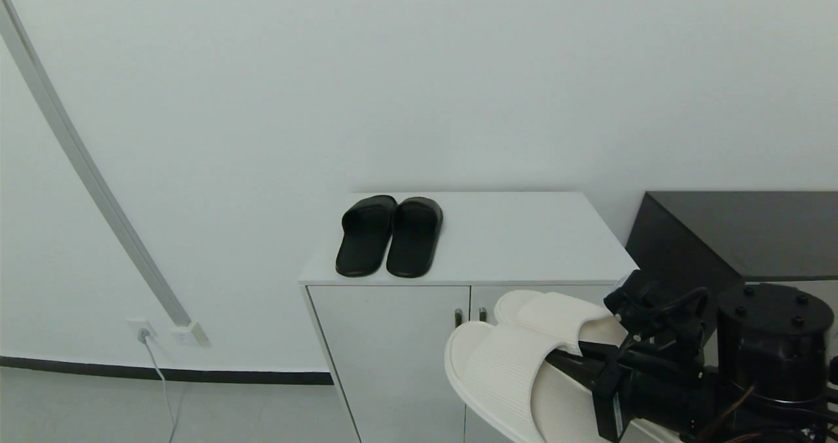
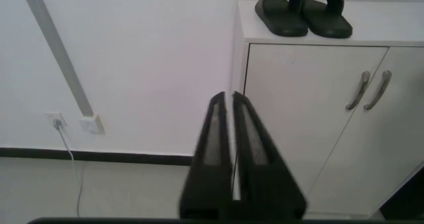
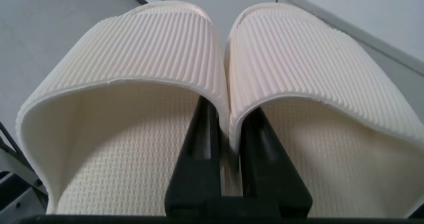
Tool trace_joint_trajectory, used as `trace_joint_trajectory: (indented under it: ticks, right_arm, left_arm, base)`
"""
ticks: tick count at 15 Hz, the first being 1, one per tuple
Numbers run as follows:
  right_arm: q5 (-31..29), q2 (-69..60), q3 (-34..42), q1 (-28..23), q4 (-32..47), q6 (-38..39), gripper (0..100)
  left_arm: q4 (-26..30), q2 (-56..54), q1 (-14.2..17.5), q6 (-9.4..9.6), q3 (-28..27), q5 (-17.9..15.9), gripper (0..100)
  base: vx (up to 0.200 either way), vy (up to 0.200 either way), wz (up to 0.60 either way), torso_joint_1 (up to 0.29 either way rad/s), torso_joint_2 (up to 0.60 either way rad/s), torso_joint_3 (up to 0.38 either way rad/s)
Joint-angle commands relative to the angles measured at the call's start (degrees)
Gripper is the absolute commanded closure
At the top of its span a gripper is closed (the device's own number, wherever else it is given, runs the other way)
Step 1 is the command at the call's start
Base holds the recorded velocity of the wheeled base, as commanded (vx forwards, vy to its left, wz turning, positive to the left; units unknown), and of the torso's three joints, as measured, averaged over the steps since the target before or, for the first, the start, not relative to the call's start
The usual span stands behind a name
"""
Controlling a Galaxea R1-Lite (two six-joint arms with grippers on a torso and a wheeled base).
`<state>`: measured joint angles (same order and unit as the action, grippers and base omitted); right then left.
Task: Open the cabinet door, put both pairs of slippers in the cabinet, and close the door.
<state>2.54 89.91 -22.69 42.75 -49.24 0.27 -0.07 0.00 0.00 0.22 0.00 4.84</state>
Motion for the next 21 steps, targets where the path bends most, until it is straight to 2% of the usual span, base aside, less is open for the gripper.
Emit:
trace_joint_trajectory:
  ticks: [1, 21]
  right_arm:
    - [0.01, 0.01, 0.01, -0.04, -0.07, 0.0, 100]
    - [0.01, -0.87, 1.77, 0.14, 0.02, -0.09, 100]
  left_arm:
    - [-0.01, 0.0, 0.0, 0.04, 0.0, -0.01, 0]
    - [-0.01, 0.0, 0.0, 0.66, 0.0, -0.36, 0]
  base:
    - [0.0, 0.0, 0.0, -0.163, 0.37, 0.212]
    - [0.0, 0.0, 0.0, -0.192, 0.51, 0.306]
